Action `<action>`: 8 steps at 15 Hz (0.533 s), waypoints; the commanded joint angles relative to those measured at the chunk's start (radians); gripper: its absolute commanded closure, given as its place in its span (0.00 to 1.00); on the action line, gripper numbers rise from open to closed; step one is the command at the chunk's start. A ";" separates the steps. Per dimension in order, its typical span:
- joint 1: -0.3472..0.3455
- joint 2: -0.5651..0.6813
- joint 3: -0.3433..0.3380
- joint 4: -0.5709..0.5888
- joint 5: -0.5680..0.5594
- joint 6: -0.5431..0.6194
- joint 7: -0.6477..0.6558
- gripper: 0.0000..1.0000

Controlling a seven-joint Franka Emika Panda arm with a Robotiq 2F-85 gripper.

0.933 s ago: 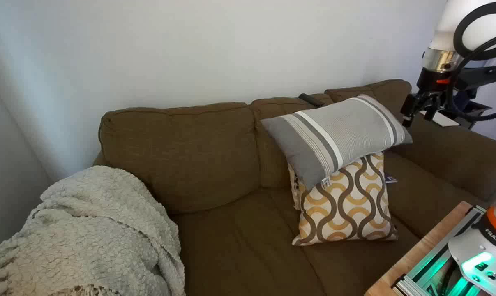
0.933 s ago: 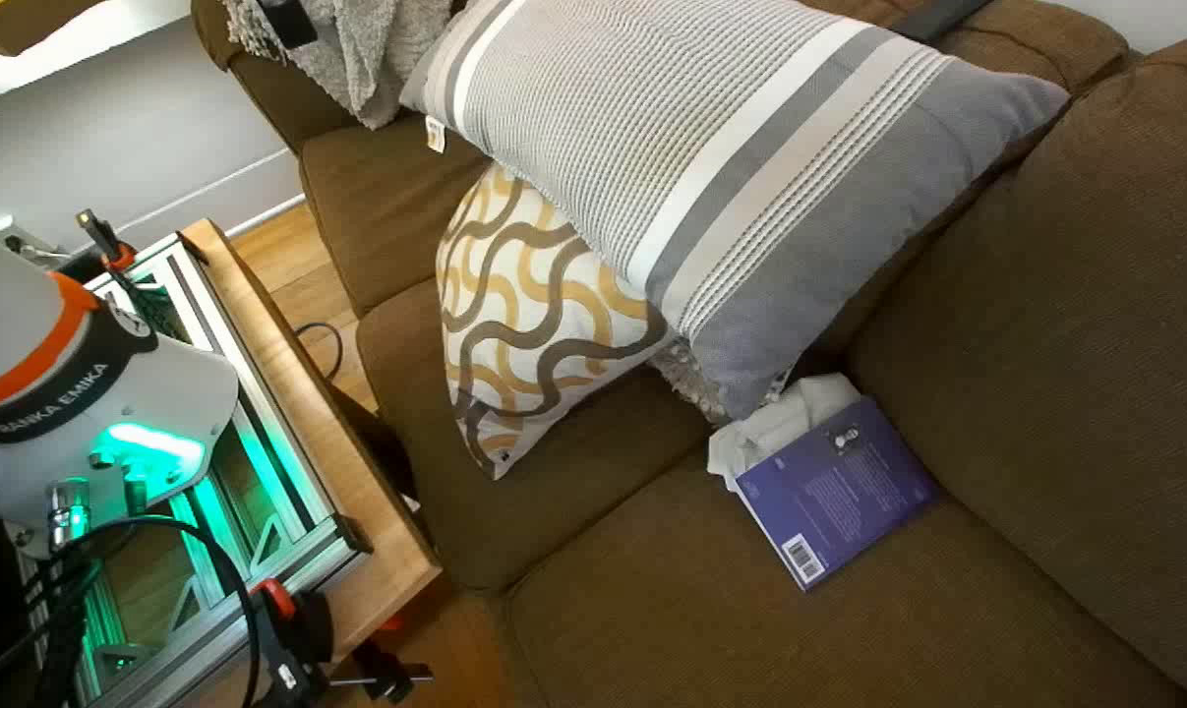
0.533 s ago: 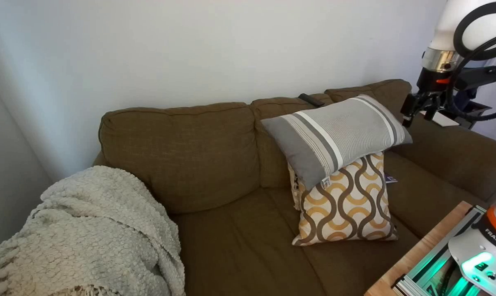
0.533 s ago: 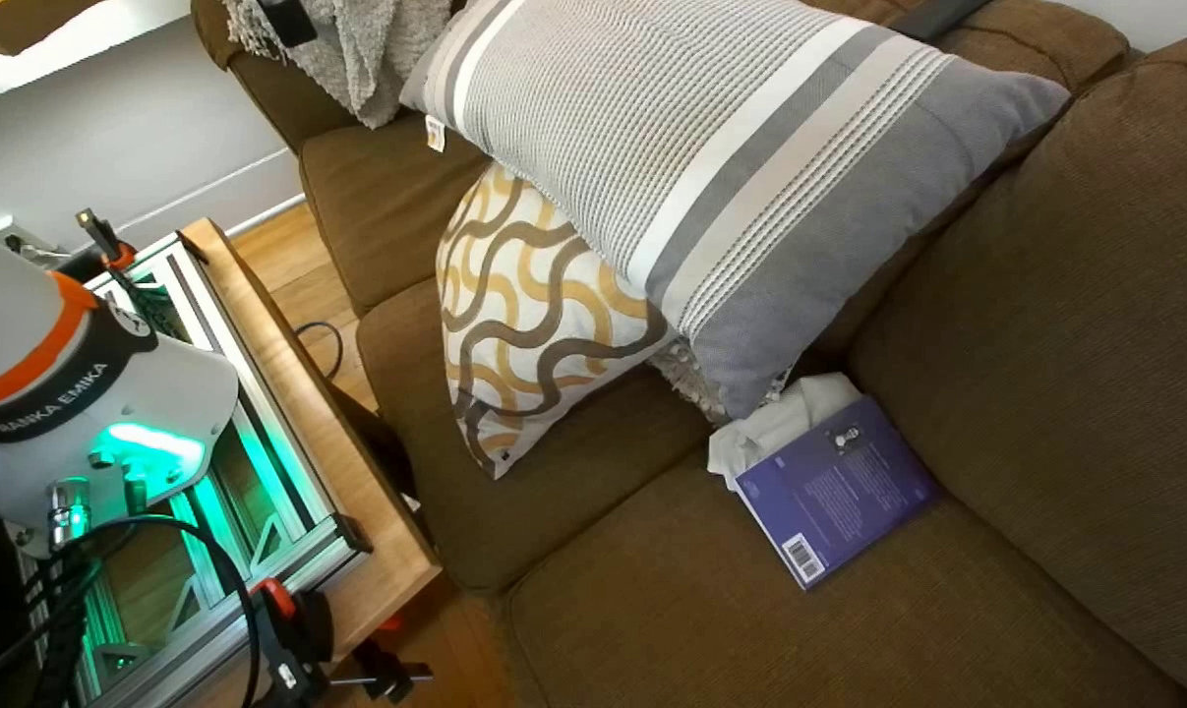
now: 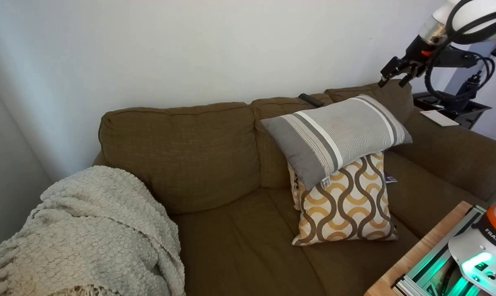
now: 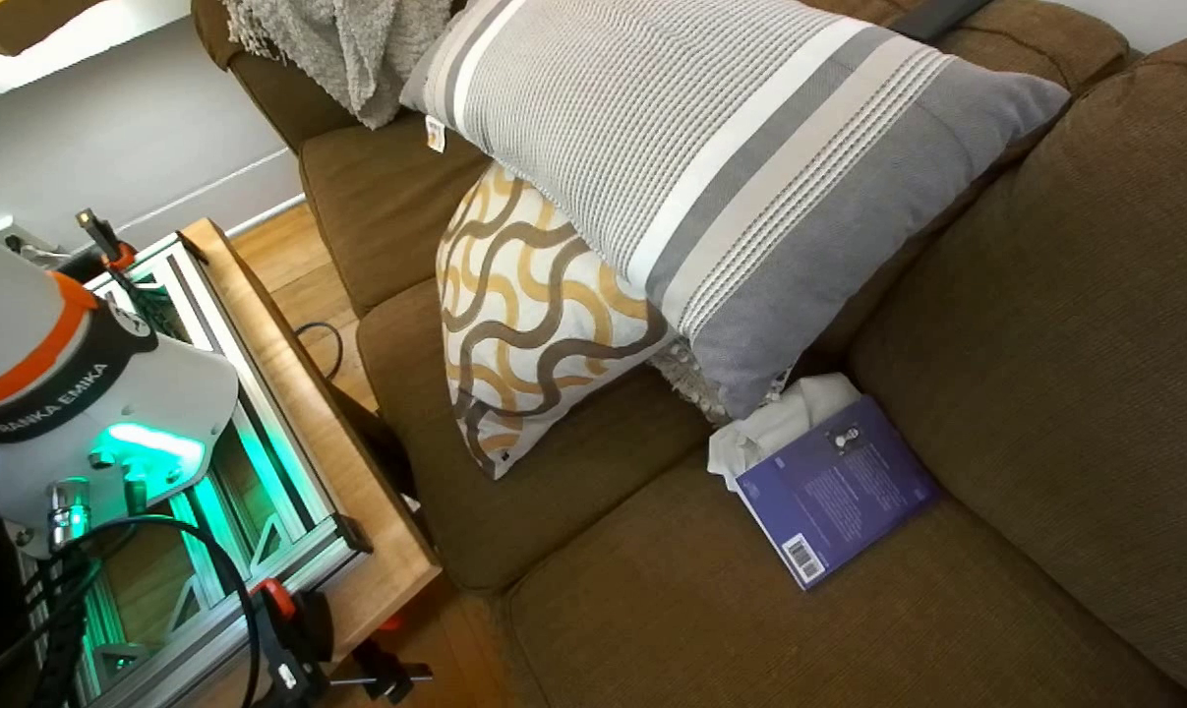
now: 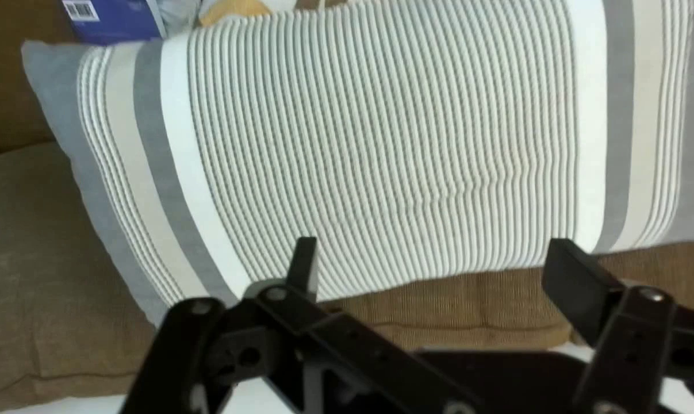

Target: Pick up the black remote and put it on the gray pillow

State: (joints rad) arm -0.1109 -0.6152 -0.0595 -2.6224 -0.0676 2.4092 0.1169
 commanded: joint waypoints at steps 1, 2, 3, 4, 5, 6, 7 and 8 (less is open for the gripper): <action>0.036 0.240 -0.073 0.212 0.108 0.052 -0.066 0.00; 0.043 0.295 -0.081 0.278 0.139 0.046 -0.078 0.00; 0.062 0.348 -0.100 0.342 0.181 0.028 -0.080 0.00; 0.073 0.384 -0.102 0.396 0.248 -0.001 -0.095 0.00; 0.080 0.408 -0.102 0.429 0.292 -0.022 -0.105 0.00; 0.039 0.326 -0.070 0.328 0.218 0.032 -0.078 0.00; 0.047 0.366 -0.071 0.373 0.248 0.019 -0.085 0.00; 0.052 0.394 -0.070 0.402 0.260 0.015 -0.085 0.00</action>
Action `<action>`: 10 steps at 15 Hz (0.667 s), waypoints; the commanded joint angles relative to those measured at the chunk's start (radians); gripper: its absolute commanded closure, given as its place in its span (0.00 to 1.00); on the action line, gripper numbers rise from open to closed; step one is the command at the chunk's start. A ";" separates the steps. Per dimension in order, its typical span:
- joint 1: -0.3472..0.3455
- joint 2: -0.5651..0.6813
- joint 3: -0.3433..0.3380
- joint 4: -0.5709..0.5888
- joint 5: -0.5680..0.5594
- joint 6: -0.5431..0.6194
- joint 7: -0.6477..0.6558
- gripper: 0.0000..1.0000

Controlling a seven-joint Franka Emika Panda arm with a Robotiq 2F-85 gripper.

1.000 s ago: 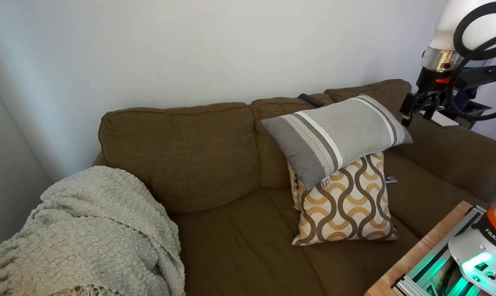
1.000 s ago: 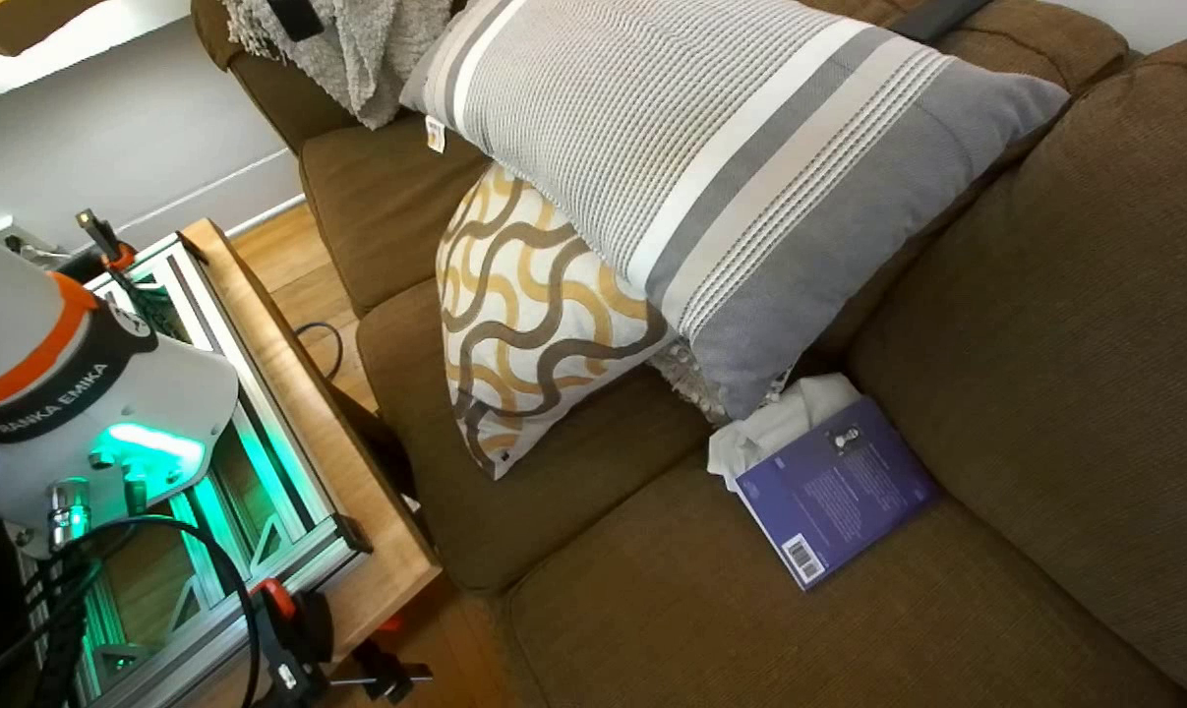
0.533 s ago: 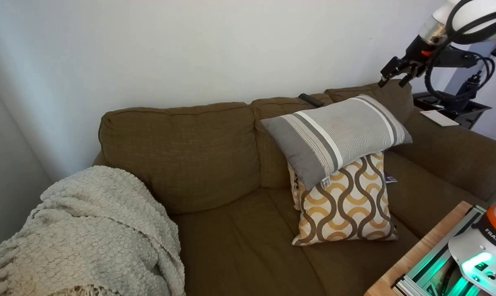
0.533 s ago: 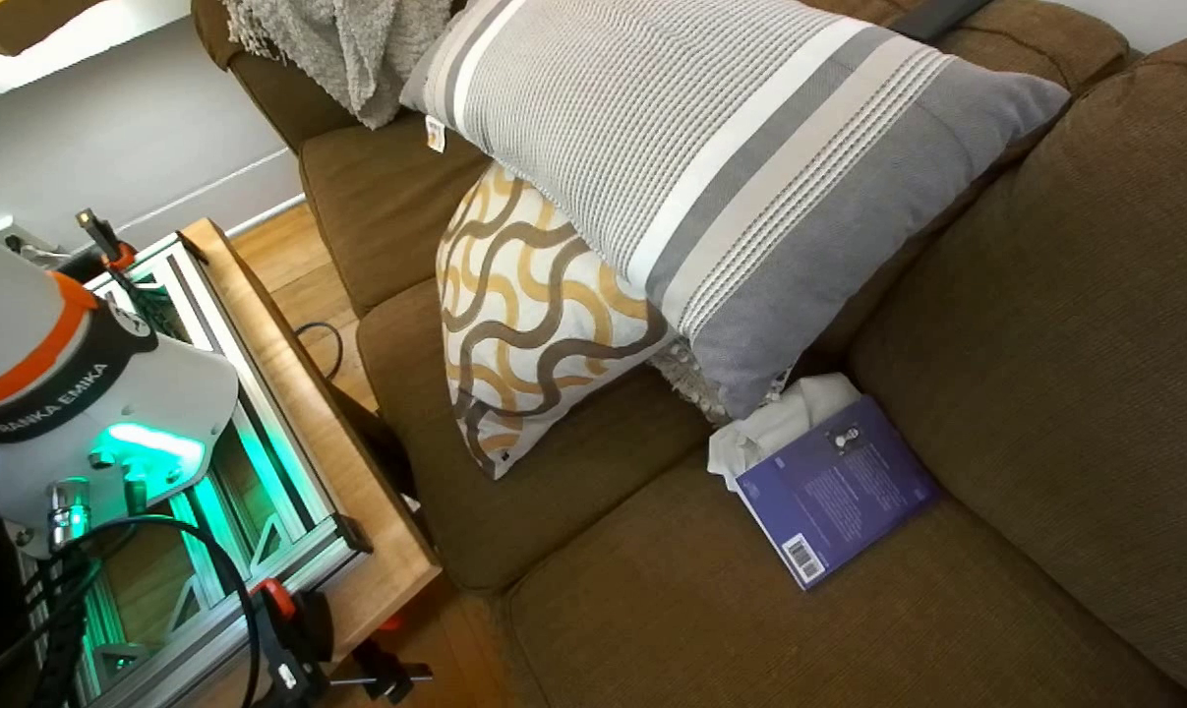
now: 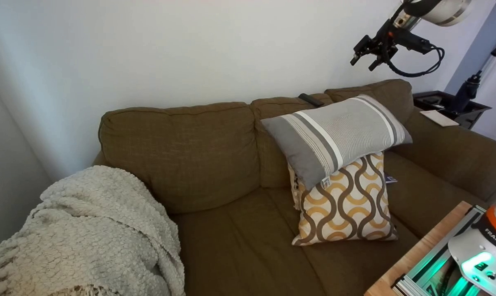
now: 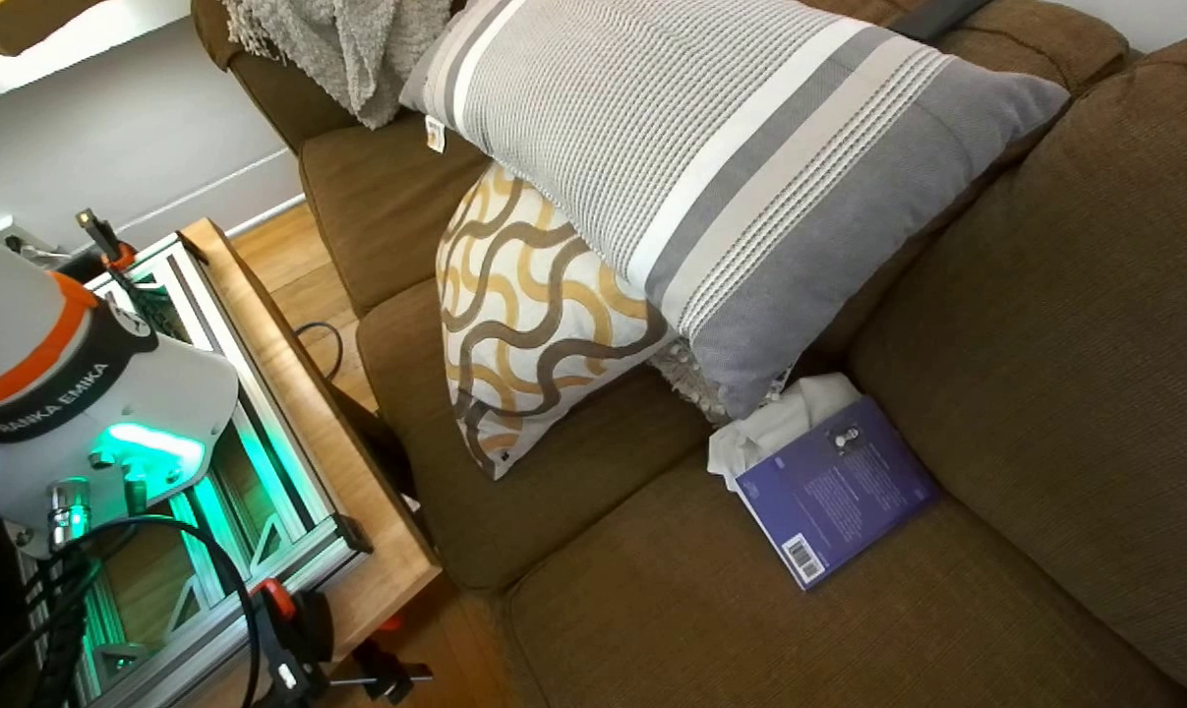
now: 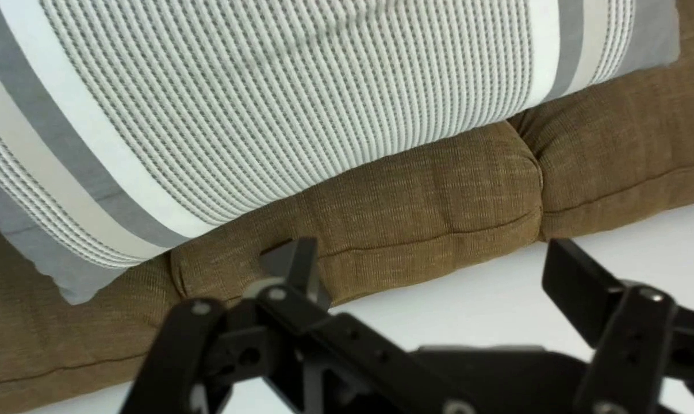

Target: Pick up the black remote and put it on the gray pillow

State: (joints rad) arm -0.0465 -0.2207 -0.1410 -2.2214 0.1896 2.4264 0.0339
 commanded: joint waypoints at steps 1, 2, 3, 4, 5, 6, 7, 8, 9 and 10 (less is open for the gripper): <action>-0.009 0.016 0.012 0.016 0.008 -0.003 -0.002 0.00; -0.009 0.022 0.012 0.022 0.010 -0.003 -0.002 0.00; -0.019 0.026 0.014 0.016 -0.010 0.032 0.025 0.00; -0.035 0.048 0.016 0.029 -0.025 0.101 0.066 0.00; -0.047 0.086 0.005 0.062 -0.029 0.180 0.056 0.00; -0.063 0.128 -0.003 0.098 -0.037 0.231 0.078 0.00; -0.084 0.189 -0.011 0.144 -0.047 0.270 0.115 0.00; -0.107 0.240 -0.015 0.178 -0.078 0.306 0.156 0.00; -0.127 0.310 -0.022 0.236 -0.121 0.327 0.208 0.00; -0.135 0.361 -0.034 0.283 -0.149 0.328 0.240 0.00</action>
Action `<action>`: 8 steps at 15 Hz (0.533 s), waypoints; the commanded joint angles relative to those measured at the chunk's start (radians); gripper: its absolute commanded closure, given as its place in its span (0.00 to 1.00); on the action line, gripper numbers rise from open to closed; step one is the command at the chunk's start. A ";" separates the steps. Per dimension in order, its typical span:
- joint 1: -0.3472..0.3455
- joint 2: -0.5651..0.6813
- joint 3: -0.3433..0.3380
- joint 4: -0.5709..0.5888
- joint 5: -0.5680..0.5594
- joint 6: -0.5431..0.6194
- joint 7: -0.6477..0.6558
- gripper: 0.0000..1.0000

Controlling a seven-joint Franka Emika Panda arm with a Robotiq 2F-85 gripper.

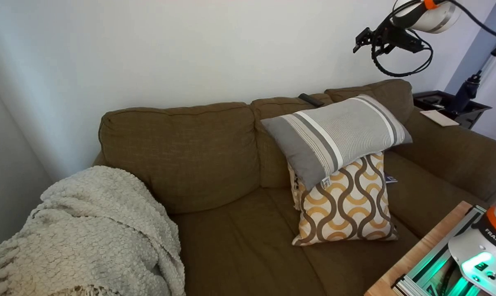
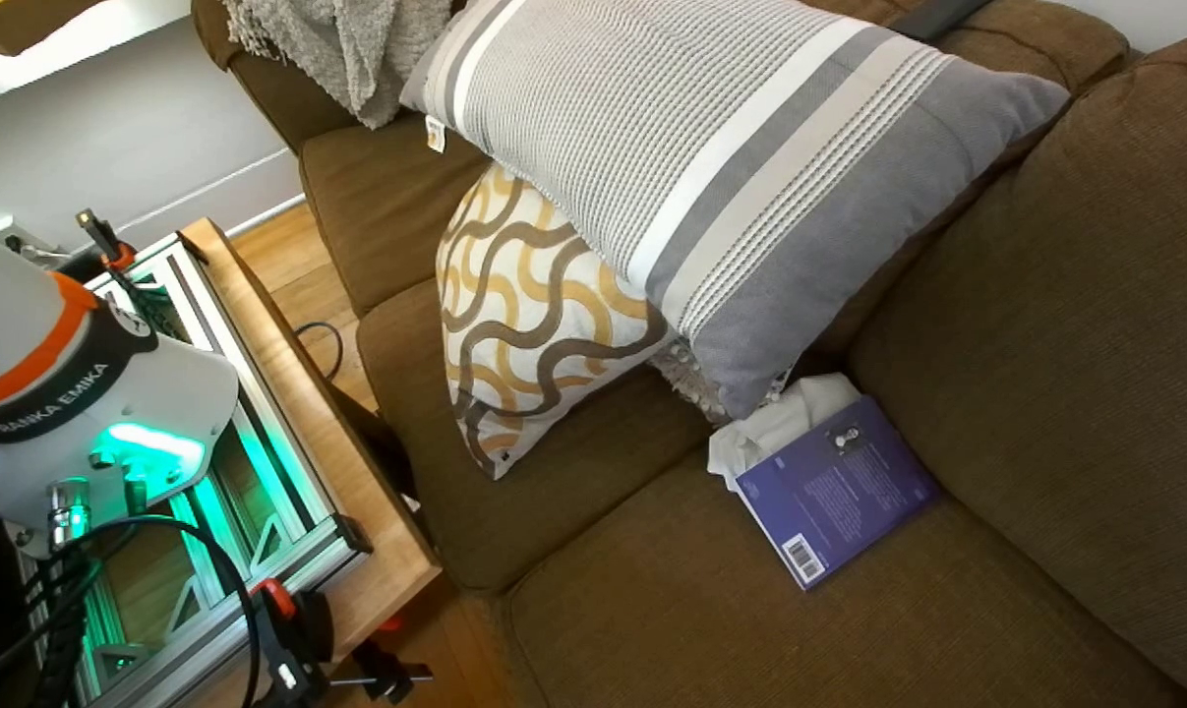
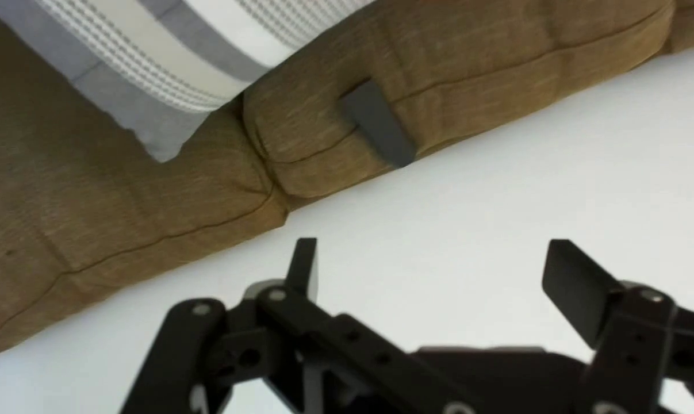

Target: Pick up the black remote and put it on the gray pillow

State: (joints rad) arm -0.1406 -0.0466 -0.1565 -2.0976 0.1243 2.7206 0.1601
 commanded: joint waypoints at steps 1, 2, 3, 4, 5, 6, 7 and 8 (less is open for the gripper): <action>-0.042 0.243 -0.035 0.212 -0.143 0.039 0.163 0.00; -0.036 0.295 -0.047 0.278 -0.172 -0.003 0.169 0.00; -0.028 0.342 -0.062 0.332 -0.211 -0.031 0.194 0.00; -0.009 0.393 -0.083 0.396 -0.233 -0.059 0.198 0.00; -0.011 0.438 -0.076 0.449 -0.247 -0.091 0.203 0.00; 0.001 0.488 -0.083 0.512 -0.233 -0.131 0.185 0.00; 0.000 0.526 -0.076 0.567 -0.226 -0.171 0.172 0.00; -0.004 0.569 -0.066 0.618 -0.215 -0.212 0.147 0.00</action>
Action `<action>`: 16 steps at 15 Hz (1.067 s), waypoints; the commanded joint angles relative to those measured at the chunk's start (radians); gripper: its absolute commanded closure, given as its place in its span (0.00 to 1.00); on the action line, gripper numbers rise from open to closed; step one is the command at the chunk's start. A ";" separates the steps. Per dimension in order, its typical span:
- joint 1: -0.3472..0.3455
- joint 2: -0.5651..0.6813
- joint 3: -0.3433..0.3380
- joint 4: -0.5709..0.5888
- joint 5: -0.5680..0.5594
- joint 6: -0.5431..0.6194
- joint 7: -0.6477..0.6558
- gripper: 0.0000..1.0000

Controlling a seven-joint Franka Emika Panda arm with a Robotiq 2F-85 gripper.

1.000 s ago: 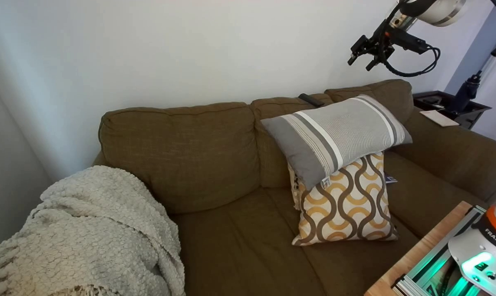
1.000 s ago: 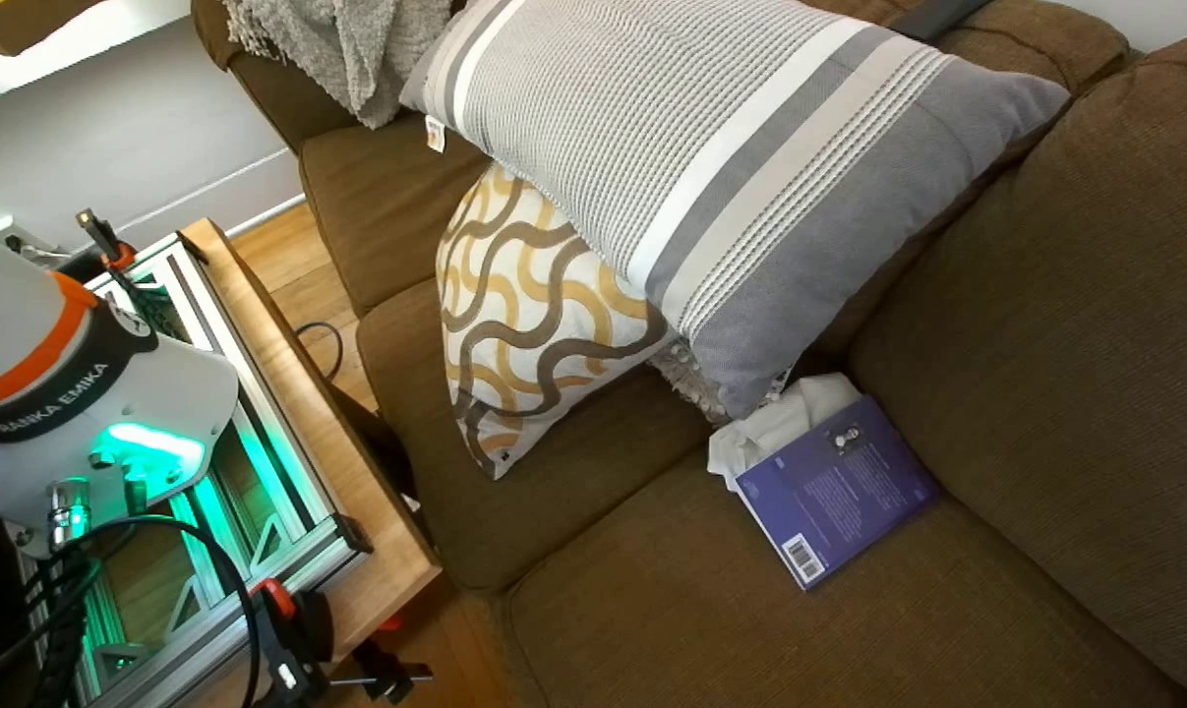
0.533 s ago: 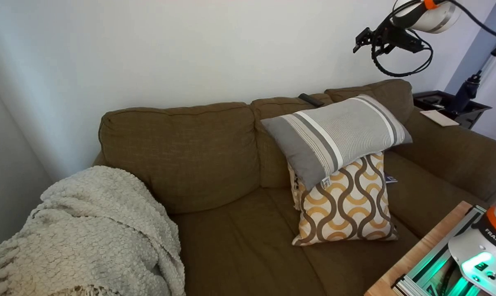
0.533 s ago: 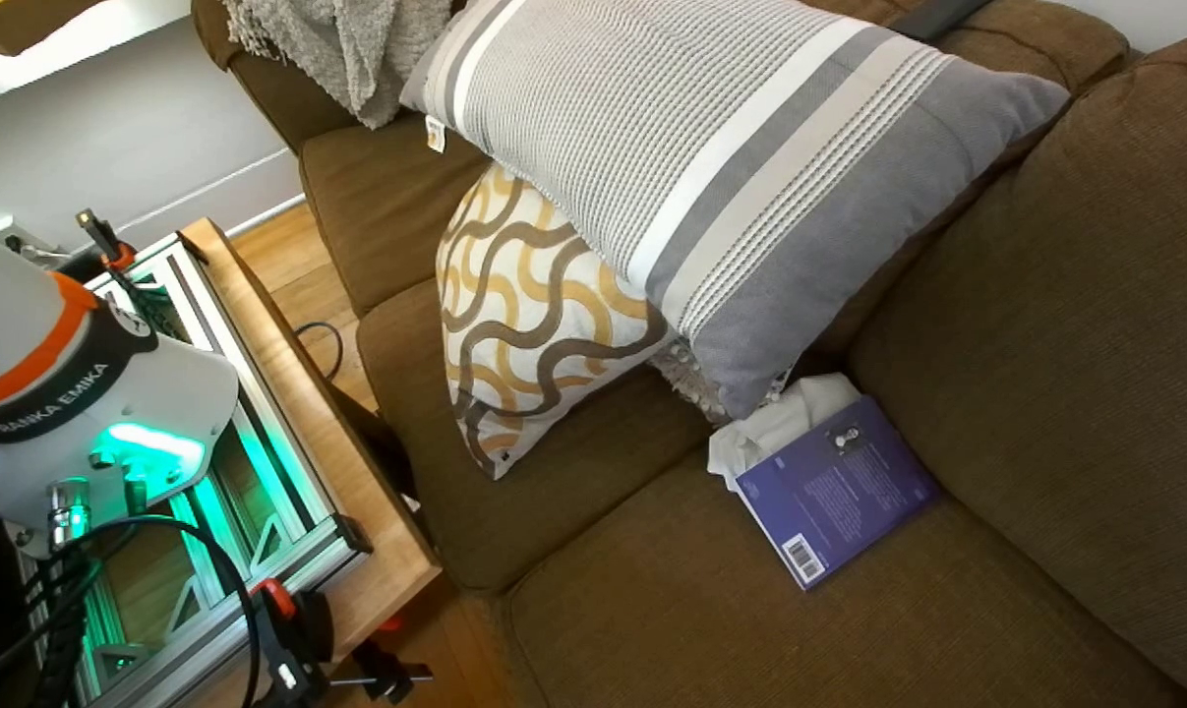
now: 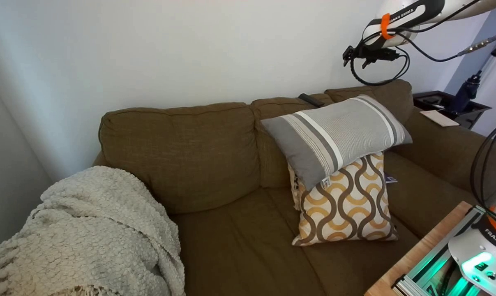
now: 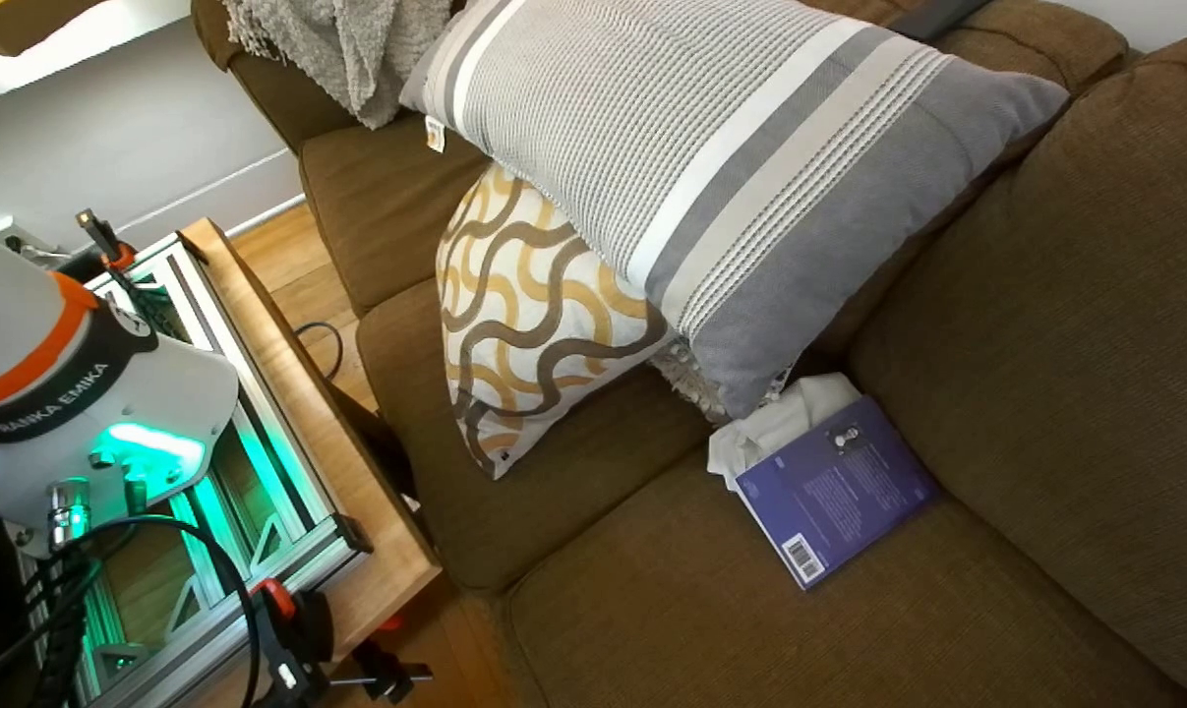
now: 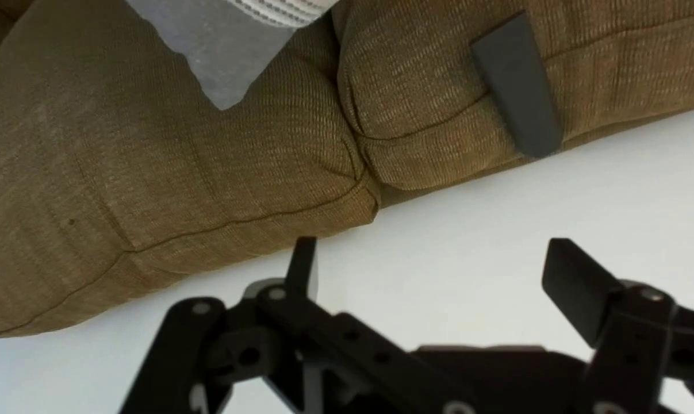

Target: Pick up the black remote and put it on the gray pillow

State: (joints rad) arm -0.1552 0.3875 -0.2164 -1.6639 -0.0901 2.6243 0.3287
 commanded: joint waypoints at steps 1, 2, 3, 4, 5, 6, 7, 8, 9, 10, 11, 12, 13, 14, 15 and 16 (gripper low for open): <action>0.007 0.173 0.001 0.235 0.007 -0.159 -0.037 0.00; 0.003 0.198 0.003 0.280 0.013 -0.199 -0.038 0.00; -0.012 0.214 0.023 0.321 0.051 -0.249 -0.048 0.00; 0.014 0.152 0.003 0.209 0.017 -0.168 -0.020 0.00; 0.011 0.177 0.006 0.250 0.025 -0.199 -0.022 0.00; 0.009 0.192 0.007 0.275 0.028 -0.212 -0.023 0.00; 0.008 0.200 0.007 0.290 0.030 -0.220 -0.023 0.00; 0.006 0.204 0.008 0.298 0.031 -0.223 -0.024 0.00; 0.005 0.205 0.008 0.302 0.031 -0.224 -0.025 0.00; 0.005 0.206 0.008 0.304 0.032 -0.224 -0.025 0.00; 0.004 0.206 0.016 0.288 0.027 -0.191 -0.054 0.00; -0.038 0.208 0.080 0.279 0.079 -0.151 -0.180 0.00; -0.049 0.218 0.102 0.288 0.097 -0.151 -0.237 0.00; -0.060 0.237 0.120 0.305 0.104 -0.156 -0.303 0.00; -0.065 0.257 0.130 0.324 0.099 -0.165 -0.361 0.00; -0.073 0.278 0.140 0.344 0.094 -0.173 -0.420 0.00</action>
State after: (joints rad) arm -0.1850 0.6092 -0.1242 -1.3671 -0.0132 2.4498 0.0732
